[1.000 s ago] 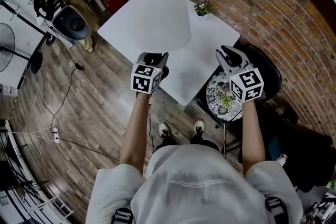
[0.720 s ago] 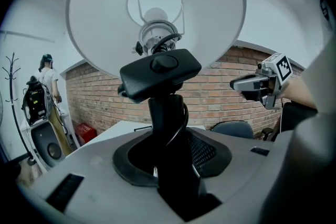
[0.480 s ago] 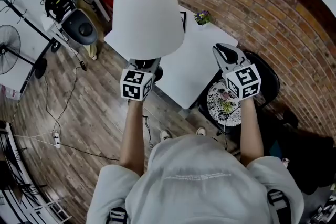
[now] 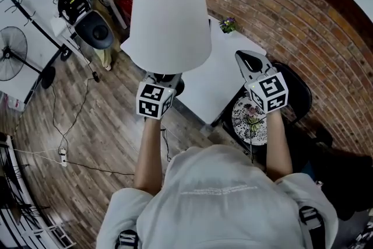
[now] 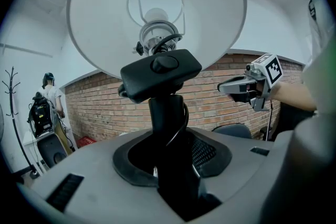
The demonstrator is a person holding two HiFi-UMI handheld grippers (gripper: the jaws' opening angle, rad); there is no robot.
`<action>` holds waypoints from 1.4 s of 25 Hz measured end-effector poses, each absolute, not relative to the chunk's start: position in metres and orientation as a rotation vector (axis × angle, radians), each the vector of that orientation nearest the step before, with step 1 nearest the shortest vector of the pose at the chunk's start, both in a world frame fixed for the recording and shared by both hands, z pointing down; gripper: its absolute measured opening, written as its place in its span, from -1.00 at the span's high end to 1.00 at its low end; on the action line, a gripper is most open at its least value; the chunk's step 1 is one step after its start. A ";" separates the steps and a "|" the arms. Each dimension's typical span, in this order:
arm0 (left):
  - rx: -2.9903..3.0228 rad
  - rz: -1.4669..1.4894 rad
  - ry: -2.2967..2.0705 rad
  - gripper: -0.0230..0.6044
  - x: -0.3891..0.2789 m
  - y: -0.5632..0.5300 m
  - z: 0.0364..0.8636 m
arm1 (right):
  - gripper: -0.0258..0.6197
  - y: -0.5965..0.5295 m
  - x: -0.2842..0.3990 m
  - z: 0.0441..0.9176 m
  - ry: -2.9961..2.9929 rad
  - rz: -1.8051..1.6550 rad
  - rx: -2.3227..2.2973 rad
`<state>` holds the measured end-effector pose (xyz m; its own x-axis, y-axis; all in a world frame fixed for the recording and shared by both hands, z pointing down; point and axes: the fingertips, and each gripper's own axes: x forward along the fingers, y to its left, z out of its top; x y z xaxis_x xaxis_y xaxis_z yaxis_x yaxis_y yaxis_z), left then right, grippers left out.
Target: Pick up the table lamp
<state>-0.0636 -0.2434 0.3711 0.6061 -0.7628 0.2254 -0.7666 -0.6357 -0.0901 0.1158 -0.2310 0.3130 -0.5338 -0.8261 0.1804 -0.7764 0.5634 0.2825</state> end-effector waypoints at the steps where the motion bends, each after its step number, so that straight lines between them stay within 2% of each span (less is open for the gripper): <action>1: 2.803 0.377 -1.333 0.45 -0.064 -0.241 0.370 | 0.92 -0.230 0.115 0.311 -2.504 -0.250 1.321; 35: 2.818 0.286 -1.354 0.45 -0.097 -0.231 0.358 | 0.92 -0.224 0.093 0.326 -2.441 -0.230 1.306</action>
